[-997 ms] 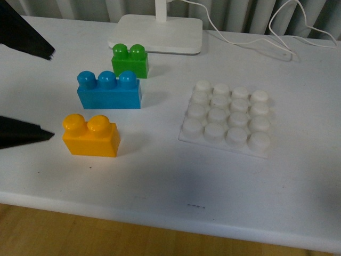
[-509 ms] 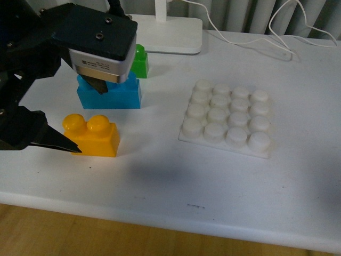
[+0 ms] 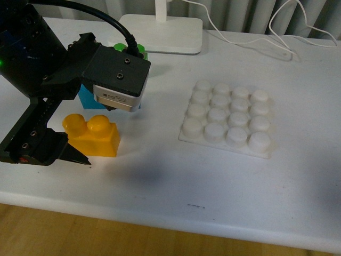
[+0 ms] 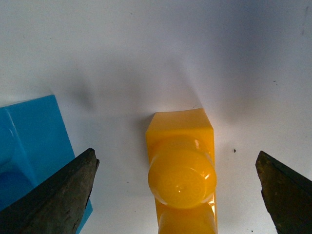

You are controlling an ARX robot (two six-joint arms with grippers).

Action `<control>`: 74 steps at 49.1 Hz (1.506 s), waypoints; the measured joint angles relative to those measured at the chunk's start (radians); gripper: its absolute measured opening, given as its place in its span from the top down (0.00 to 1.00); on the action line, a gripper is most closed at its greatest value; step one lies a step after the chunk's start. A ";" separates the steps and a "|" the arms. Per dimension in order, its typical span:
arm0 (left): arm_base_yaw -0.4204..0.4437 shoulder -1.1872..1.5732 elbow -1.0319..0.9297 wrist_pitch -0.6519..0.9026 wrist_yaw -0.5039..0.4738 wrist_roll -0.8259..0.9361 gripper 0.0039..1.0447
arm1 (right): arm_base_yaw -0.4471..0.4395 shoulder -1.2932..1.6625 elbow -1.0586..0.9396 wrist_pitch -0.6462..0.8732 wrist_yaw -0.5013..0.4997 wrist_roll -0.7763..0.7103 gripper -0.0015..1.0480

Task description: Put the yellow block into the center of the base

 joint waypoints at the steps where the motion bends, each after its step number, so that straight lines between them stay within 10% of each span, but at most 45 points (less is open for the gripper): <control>1: 0.000 0.002 0.000 0.003 0.000 0.001 0.07 | 0.000 0.000 0.000 0.000 0.000 0.000 0.09; 25: -0.001 0.003 0.003 -0.022 0.000 0.001 0.68 | 0.000 0.000 0.000 0.000 0.000 0.000 0.09; 74: -0.272 0.332 0.682 -0.104 0.085 -0.245 0.70 | 0.000 0.000 0.000 0.000 0.000 0.000 0.09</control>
